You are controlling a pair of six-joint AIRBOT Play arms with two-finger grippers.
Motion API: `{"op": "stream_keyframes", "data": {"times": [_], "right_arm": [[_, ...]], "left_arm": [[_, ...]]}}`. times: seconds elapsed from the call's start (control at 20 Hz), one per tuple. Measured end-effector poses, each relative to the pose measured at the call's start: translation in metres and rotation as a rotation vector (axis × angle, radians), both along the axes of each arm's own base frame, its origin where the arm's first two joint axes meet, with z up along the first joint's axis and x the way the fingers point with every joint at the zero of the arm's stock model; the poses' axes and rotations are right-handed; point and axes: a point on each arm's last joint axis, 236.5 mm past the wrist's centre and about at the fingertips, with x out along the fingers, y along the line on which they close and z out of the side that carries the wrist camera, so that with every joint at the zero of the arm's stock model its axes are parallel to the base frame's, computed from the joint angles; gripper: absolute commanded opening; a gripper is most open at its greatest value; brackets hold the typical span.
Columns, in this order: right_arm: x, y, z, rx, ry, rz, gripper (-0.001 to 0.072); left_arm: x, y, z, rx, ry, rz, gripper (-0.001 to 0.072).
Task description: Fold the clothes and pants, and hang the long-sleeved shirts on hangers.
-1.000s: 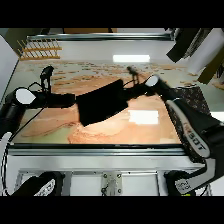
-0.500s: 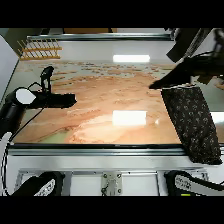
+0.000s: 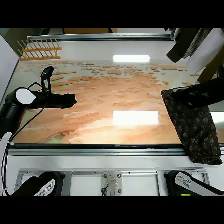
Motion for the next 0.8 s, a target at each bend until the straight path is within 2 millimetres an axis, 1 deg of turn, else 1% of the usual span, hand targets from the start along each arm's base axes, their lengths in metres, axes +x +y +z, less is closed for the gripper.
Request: {"op": "stream_keyframes", "data": {"times": [0.1, 0.15, 0.25, 0.45, 0.55, 0.65, 0.75, 0.8], "right_arm": [[-0.004, -0.008, 0.002, -0.017, -0.003, -0.024, 0.0016], [-0.001, -0.01, 0.007, -0.022, -0.026, -0.034, 0.0017], [0.011, -0.012, 0.02, -0.033, -0.101, -0.042, 0.0016], [0.043, -0.011, 0.053, -0.024, -0.296, -0.045, 0.0016], [0.054, -0.008, 0.062, -0.037, -0.348, -0.006, 0.0017], [0.056, -0.001, 0.06, -0.062, -0.334, 0.058, 0.0016], [0.047, 0.005, 0.044, -0.085, -0.255, 0.128, 0.0016], [0.038, 0.006, 0.031, -0.098, -0.187, 0.162, 0.0016]], "left_arm": [[0.0, 0.0, 0.0, 0.0, 0.0, 0.0, 0.0007], [0.0, 0.0, 0.0, 0.0, 0.0, 0.0, 0.0007], [0.0, 0.0, 0.0, 0.0, 0.0, 0.0, 0.0007], [0.0, 0.0, 0.0, 0.0, 0.0, 0.0, 0.0007], [0.0, 0.0, 0.0, -0.001, 0.0, 0.0, 0.0007], [0.0, -0.001, 0.0, -0.005, 0.002, 0.001, 0.0007], [-0.001, -0.001, 0.0, -0.005, 0.005, 0.0, 0.0007], [-0.001, -0.001, 0.0, -0.006, 0.007, 0.0, 0.0007]]}}
